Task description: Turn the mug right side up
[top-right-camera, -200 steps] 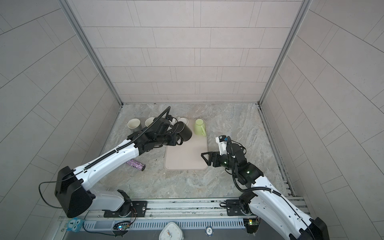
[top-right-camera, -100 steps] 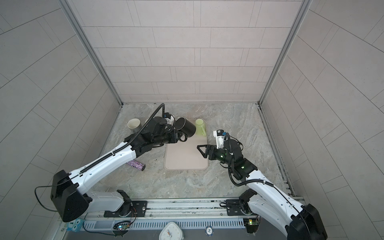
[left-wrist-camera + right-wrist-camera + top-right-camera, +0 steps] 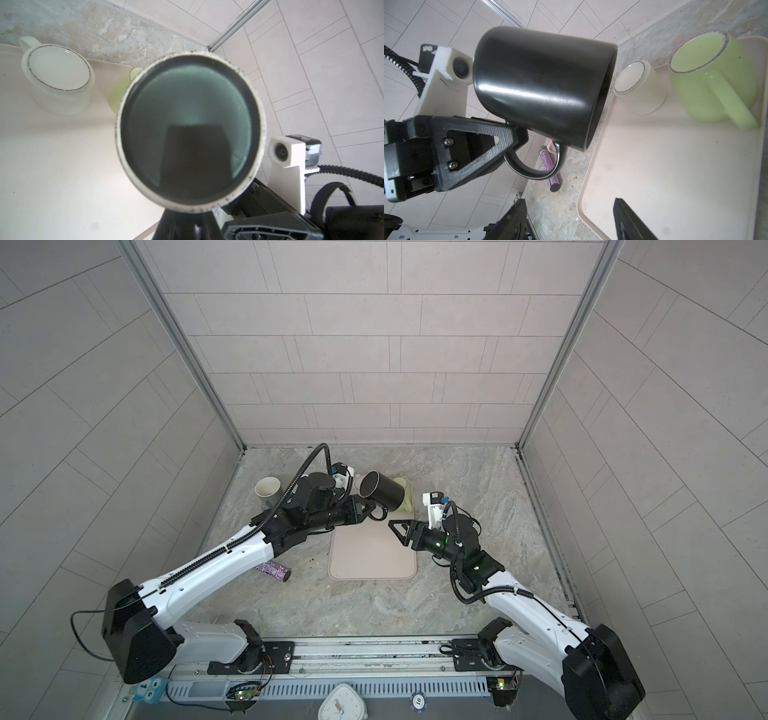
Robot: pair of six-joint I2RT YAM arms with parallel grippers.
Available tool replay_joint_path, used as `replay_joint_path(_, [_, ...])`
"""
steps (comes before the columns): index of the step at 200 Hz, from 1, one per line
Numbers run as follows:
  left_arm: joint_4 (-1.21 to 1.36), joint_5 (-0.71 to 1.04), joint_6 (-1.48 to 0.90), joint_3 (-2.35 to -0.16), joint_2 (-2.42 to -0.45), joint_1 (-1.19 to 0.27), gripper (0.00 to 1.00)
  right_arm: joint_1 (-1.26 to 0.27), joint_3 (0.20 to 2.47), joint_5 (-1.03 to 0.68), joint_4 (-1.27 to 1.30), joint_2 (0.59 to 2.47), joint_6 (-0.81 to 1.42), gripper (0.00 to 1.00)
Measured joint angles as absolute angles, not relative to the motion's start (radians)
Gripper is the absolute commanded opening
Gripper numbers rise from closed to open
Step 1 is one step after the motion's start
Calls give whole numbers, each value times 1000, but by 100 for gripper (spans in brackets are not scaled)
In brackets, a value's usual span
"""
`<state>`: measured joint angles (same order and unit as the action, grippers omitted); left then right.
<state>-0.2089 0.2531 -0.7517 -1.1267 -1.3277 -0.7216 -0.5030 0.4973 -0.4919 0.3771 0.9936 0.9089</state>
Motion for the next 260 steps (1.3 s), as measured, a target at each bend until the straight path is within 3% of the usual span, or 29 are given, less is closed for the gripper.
replay_joint_path(121, [-63,319,-842,-1061,-1328,-739,0,-503,522,-495,494,1038,940,57])
replay_joint_path(260, [64,364,-910,-1033,-1301,-742,0,-464,535,-527,515,1013,947,54])
